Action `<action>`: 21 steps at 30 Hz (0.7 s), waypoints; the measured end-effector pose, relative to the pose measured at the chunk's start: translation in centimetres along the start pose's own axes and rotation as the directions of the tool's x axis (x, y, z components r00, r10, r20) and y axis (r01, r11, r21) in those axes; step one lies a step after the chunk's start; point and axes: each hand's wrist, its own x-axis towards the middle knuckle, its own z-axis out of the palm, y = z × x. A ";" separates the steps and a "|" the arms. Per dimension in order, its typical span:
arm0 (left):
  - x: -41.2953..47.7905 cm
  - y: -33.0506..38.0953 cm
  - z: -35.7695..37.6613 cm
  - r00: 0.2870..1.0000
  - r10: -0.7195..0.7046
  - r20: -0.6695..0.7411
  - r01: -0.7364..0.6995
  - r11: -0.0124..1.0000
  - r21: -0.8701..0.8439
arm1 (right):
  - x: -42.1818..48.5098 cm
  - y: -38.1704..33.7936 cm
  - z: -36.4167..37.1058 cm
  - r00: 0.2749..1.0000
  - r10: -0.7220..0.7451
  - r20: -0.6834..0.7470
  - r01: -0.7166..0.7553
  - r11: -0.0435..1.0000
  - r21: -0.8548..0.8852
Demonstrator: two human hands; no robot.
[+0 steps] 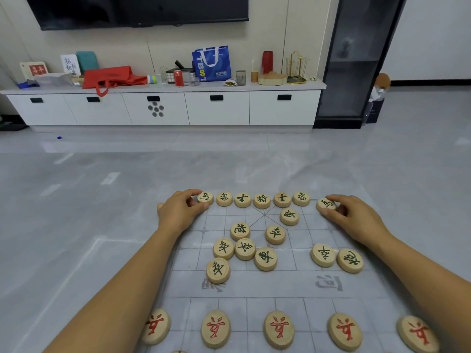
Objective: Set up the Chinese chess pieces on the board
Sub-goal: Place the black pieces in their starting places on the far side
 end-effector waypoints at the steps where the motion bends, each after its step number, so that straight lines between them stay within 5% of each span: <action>1: 0.0 0.0 0.0 1.000 -0.001 0.003 0.001 1.000 -0.004 | 0.4 -0.2 -0.1 0.999 0.022 0.028 -0.022 1.000 0.011; 21: -0.2 0.0 0.1 0.999 0.039 -0.038 -0.038 0.999 0.028 | 2.0 -0.4 1.5 0.992 0.013 -0.124 -0.015 1.000 -0.017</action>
